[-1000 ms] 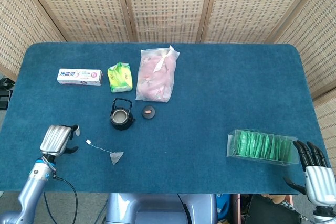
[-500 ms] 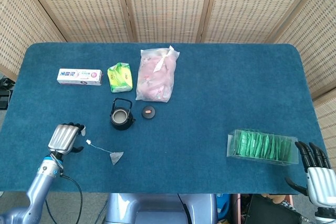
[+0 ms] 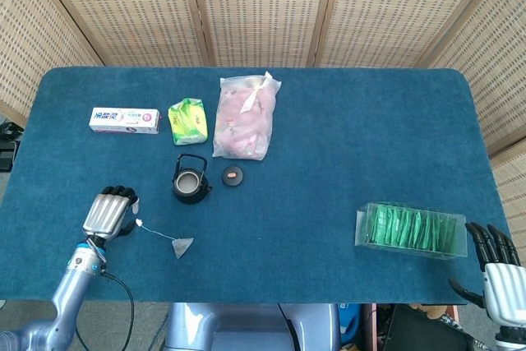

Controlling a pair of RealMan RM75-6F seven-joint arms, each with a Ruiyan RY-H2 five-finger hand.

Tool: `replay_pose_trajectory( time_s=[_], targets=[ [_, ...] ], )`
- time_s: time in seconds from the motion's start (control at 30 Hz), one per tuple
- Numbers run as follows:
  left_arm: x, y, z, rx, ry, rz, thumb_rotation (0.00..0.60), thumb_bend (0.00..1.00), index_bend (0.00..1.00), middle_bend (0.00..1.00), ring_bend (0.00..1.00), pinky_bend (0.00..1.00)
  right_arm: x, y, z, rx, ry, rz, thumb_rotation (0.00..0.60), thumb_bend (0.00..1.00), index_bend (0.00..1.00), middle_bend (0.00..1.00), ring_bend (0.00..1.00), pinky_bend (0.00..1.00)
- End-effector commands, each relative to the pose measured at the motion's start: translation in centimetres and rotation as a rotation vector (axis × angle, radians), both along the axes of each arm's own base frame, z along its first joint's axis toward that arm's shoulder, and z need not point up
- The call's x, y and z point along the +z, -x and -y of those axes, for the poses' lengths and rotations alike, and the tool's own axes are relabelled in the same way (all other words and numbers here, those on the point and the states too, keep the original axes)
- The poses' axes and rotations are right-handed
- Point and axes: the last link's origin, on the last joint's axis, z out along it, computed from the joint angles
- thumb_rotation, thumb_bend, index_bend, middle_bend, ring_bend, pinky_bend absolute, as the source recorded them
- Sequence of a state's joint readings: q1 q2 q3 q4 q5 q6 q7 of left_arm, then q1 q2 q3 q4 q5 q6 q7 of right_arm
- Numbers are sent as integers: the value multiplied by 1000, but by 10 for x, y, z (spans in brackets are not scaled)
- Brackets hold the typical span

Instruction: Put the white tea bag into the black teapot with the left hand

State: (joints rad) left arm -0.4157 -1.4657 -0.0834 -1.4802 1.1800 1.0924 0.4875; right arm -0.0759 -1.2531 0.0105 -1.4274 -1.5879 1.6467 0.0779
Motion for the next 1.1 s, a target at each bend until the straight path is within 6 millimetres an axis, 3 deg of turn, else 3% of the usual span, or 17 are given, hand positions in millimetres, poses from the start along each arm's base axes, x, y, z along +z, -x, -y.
replay_pose_trajectory(
  time_s=[0.03,1.1],
  targets=[
    [-2,0,1,3,10,-5,600,381,545,312,224,214,0,0,-1,-3,2,0,600,9,118,207,75,156],
    [-19,6,4,28,27,-52,600,381,544,279,203,163,4,5,-6,-23,15,2,600,8,118,207,75,157]
  ],
)
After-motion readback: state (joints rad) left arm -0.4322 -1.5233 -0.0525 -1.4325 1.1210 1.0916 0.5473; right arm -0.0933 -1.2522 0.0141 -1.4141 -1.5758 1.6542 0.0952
